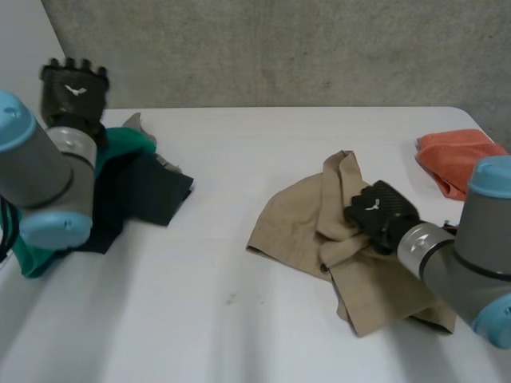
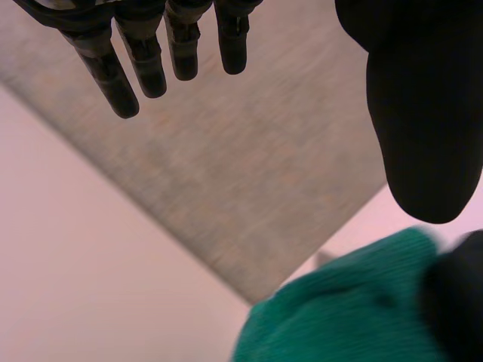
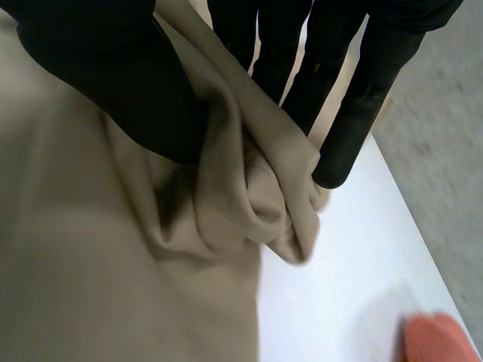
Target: Fold the laundry.
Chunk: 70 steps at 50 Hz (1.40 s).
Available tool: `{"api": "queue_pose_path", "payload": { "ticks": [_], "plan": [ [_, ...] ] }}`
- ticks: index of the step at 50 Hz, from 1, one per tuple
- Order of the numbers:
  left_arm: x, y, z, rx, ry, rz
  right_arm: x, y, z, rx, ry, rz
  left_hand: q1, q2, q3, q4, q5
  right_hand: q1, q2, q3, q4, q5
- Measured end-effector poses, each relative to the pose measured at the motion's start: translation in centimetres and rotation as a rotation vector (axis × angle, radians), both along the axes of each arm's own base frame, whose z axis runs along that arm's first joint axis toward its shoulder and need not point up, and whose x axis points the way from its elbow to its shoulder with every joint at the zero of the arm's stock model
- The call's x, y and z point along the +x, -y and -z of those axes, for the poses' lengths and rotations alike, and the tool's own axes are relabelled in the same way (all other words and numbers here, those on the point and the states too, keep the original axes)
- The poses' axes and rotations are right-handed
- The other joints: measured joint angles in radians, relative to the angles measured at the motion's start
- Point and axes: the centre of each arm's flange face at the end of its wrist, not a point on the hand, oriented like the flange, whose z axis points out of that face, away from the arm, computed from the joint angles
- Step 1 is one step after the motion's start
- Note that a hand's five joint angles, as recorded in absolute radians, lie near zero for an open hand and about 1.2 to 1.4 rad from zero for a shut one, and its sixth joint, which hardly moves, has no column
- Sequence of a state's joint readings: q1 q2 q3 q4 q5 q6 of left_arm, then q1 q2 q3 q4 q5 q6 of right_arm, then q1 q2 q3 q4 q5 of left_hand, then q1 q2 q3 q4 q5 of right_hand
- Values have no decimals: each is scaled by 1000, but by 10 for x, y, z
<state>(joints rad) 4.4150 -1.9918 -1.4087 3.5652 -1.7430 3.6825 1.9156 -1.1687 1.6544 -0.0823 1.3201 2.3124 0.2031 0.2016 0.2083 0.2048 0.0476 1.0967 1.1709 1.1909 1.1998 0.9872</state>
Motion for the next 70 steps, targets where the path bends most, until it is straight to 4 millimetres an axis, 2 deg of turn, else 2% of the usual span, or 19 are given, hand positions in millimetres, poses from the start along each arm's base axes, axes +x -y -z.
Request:
{"api": "queue_pose_path", "payload": {
  "ticks": [3,4,6,9,12,16,18,22,28,36,39,41,49,55,59,63,67,70],
  "plan": [
    [-14,-23,3,20,6,70,10,-12,-5,18,48,-39,0,0,0,0,0,0,-2,-5,-9,-3],
    [-24,-39,6,36,6,122,16,-18,-9,29,83,-55,0,0,0,0,0,-176,-208,-214,-219,-183],
    [-36,-56,12,61,1,181,20,-21,-17,29,122,-56,0,0,0,0,0,-534,-601,-581,-588,-581],
    [-55,-82,23,109,-23,268,19,-19,-34,-5,160,-17,0,0,0,0,0,-845,-921,-938,-948,-919],
    [-68,-96,33,148,-48,325,14,-14,-47,-47,169,36,0,0,0,0,0,-871,-958,-984,-991,-946],
    [-86,-104,55,216,-61,405,2,-8,-58,-82,154,108,0,0,0,0,0,-871,-958,-987,-994,-946],
    [-92,-106,62,238,-59,430,-3,-7,-61,-84,147,127,8,8,6,7,4,-871,-958,-987,-994,-946],
    [-112,-112,88,338,-29,537,-23,-4,-65,-71,125,189,67,66,58,64,49,-871,-958,-987,-994,-946],
    [-129,-116,116,474,20,636,-48,3,-57,-18,125,225,144,148,138,147,129,-871,-958,-987,-994,-946],
    [-142,-110,135,527,48,680,-71,12,-45,40,149,254,258,258,252,258,242,-871,-958,-987,-994,-946],
    [-145,-106,138,523,49,681,-74,12,-42,52,153,258,287,291,281,288,272,-871,-958,-987,-994,-946],
    [-147,-104,140,519,51,680,-74,12,-40,60,153,260,399,382,375,382,364,-871,-958,-987,-994,-946],
    [-151,-97,146,493,78,674,-74,8,-34,73,150,260,585,602,594,599,566,-871,-958,-987,-994,-946],
    [-154,-93,151,473,112,672,-74,7,-31,75,149,259,809,911,909,921,876,-871,-958,-987,-994,-946],
    [-154,-89,151,451,130,660,-74,6,-31,76,149,260,840,958,975,988,929,-871,-958,-987,-994,-946],
    [-152,-77,139,395,120,591,-74,6,-31,74,149,259,853,961,979,992,930,-871,-958,-987,-994,-946],
    [-139,-48,96,245,53,426,-73,8,-33,67,151,259,867,961,979,992,930,-871,-958,-987,-994,-946],
    [-125,-32,48,103,-23,336,-73,9,-35,58,153,258,884,961,979,992,930,-871,-958,-987,-994,-946]
  ]
}}
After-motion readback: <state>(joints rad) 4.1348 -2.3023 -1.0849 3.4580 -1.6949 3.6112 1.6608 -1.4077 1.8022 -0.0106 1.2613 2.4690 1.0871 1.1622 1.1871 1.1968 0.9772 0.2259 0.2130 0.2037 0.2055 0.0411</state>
